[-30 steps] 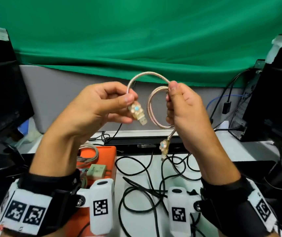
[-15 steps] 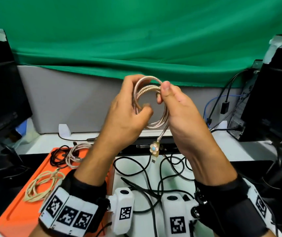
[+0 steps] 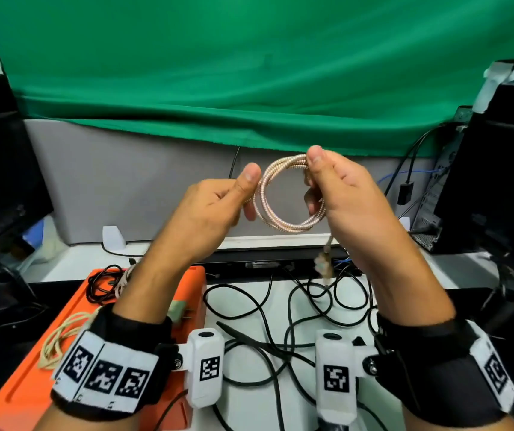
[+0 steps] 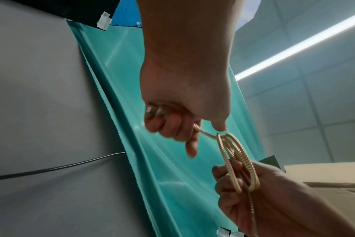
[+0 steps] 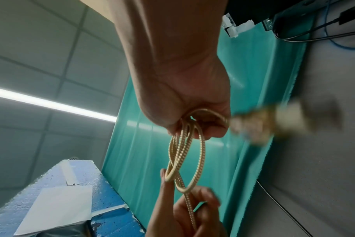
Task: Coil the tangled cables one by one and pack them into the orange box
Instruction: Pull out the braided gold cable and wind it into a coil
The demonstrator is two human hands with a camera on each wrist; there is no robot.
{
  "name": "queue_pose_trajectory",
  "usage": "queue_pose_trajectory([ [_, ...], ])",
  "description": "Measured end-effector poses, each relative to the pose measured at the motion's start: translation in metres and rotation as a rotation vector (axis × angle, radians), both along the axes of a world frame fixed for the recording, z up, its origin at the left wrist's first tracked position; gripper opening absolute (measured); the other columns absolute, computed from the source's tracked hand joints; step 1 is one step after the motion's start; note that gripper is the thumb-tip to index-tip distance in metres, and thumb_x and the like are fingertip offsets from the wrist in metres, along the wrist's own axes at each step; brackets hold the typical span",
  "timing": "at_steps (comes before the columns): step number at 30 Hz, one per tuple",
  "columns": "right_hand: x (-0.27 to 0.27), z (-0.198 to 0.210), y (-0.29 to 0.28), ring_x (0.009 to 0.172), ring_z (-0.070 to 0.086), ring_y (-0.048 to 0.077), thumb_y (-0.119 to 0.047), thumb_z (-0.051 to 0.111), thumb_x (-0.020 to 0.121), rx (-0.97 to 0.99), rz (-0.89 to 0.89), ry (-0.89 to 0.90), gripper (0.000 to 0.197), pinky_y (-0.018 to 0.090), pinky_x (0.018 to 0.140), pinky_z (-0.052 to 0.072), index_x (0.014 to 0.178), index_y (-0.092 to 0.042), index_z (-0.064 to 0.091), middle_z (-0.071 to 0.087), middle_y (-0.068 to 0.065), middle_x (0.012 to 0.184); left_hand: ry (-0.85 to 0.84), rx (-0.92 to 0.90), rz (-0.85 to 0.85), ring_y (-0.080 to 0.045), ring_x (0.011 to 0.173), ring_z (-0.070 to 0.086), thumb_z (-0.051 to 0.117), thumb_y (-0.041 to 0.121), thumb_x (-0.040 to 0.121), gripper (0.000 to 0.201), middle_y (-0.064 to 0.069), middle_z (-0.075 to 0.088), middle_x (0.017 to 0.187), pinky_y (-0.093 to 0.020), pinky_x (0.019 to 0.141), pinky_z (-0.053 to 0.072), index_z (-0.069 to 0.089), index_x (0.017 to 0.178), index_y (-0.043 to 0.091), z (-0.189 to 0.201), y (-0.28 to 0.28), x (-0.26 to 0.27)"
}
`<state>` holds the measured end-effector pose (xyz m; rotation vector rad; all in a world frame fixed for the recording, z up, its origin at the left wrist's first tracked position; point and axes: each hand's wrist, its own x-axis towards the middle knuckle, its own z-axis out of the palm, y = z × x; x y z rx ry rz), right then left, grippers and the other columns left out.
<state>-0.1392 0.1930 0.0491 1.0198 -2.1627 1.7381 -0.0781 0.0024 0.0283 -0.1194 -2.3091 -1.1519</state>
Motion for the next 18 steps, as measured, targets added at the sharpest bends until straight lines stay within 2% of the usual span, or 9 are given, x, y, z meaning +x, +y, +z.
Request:
queue_pose_trajectory([
  [2, 0.002, -0.002, -0.005, 0.064, 0.045, 0.014, -0.047, 0.04, 0.107, 0.053, -0.011, 0.032, 0.043, 0.033, 0.063, 0.035, 0.078, -0.016, 0.047, 0.046, -0.004, 0.069, -0.06, 0.045, -0.122, -0.021, 0.058, 0.055, 0.036, 0.065, 0.098, 0.06, -0.001, 0.057, 0.059, -0.031, 0.059, 0.044, 0.066, 0.078, 0.018, 0.001, 0.002, 0.002],
  [4, 0.003, -0.003, -0.008, 0.062, 0.041, 0.012, -0.046, 0.039, 0.107, 0.117, -0.01, 0.067, 0.043, 0.031, 0.061, 0.033, 0.075, -0.019, 0.046, 0.046, -0.006, 0.068, -0.054, 0.092, -0.27, -0.032, 0.08, 0.068, 0.045, 0.048, 0.102, 0.043, -0.011, 0.068, 0.077, -0.037, 0.076, 0.056, 0.067, 0.104, 0.011, 0.006, 0.004, 0.006],
  [5, 0.003, -0.004, -0.009, 0.061, 0.04, 0.009, -0.045, 0.039, 0.107, 0.142, -0.011, 0.074, 0.042, 0.029, 0.06, 0.031, 0.074, -0.02, 0.046, 0.046, -0.006, 0.068, -0.044, 0.124, -0.332, -0.035, 0.084, 0.07, 0.049, 0.039, 0.103, 0.036, -0.013, 0.07, 0.081, -0.039, 0.082, 0.056, 0.064, 0.11, 0.006, 0.008, 0.004, 0.008],
  [6, 0.003, -0.004, -0.009, 0.059, 0.039, 0.007, -0.045, 0.039, 0.107, 0.159, -0.011, 0.078, 0.042, 0.027, 0.059, 0.03, 0.073, -0.021, 0.046, 0.047, -0.007, 0.068, -0.044, 0.157, -0.376, -0.035, 0.083, 0.07, 0.052, 0.03, 0.102, 0.031, -0.014, 0.07, 0.082, -0.04, 0.083, 0.057, 0.061, 0.112, 0.002, 0.01, 0.004, 0.009],
  [7, 0.003, -0.005, -0.009, 0.058, 0.039, 0.006, -0.045, 0.039, 0.107, 0.173, -0.009, 0.077, 0.042, 0.026, 0.058, 0.031, 0.073, -0.021, 0.046, 0.048, -0.006, 0.068, -0.056, 0.173, -0.396, -0.032, 0.079, 0.069, 0.054, 0.026, 0.1, 0.028, -0.012, 0.07, 0.081, -0.041, 0.078, 0.059, 0.06, 0.111, 0.001, 0.011, 0.003, 0.01],
  [10, 0.001, -0.005, -0.008, 0.056, 0.044, 0.009, -0.048, 0.04, 0.106, 0.194, 0.035, 0.02, 0.043, 0.03, 0.058, 0.039, 0.076, -0.019, 0.05, 0.053, 0.0, 0.065, -0.088, 0.126, -0.36, -0.019, 0.073, 0.064, 0.056, 0.025, 0.098, 0.022, -0.005, 0.067, 0.077, -0.039, 0.06, 0.06, 0.062, 0.109, 0.006, 0.01, 0.001, 0.01],
  [13, -0.001, -0.005, -0.006, 0.058, 0.052, 0.013, -0.048, 0.041, 0.105, 0.191, 0.094, -0.045, 0.043, 0.032, 0.059, 0.046, 0.081, -0.017, 0.058, 0.06, 0.001, 0.067, -0.049, 0.107, -0.292, -0.017, 0.069, 0.062, 0.058, 0.023, 0.1, 0.012, -0.004, 0.064, 0.074, -0.035, 0.055, 0.056, 0.065, 0.104, 0.014, 0.01, 0.001, 0.009],
  [16, -0.004, -0.004, -0.001, 0.071, 0.061, 0.011, -0.039, 0.047, 0.106, 0.158, 0.185, -0.094, 0.034, 0.028, 0.063, 0.054, 0.093, -0.016, 0.068, 0.067, -0.001, 0.084, 0.026, 0.12, -0.218, -0.019, 0.062, 0.062, 0.06, 0.02, 0.1, 0.011, -0.004, 0.063, 0.072, -0.033, 0.053, 0.055, 0.068, 0.102, 0.014, 0.01, 0.002, 0.007],
  [18, -0.009, -0.004, 0.008, 0.084, 0.068, 0.011, -0.03, 0.055, 0.103, 0.208, 0.226, -0.089, 0.021, 0.029, 0.075, 0.059, 0.106, -0.017, 0.071, 0.072, 0.003, 0.099, 0.073, 0.14, -0.179, -0.022, 0.06, 0.063, 0.061, 0.019, 0.1, 0.011, -0.005, 0.064, 0.071, -0.034, 0.053, 0.057, 0.07, 0.102, 0.014, 0.012, 0.0, 0.007],
])
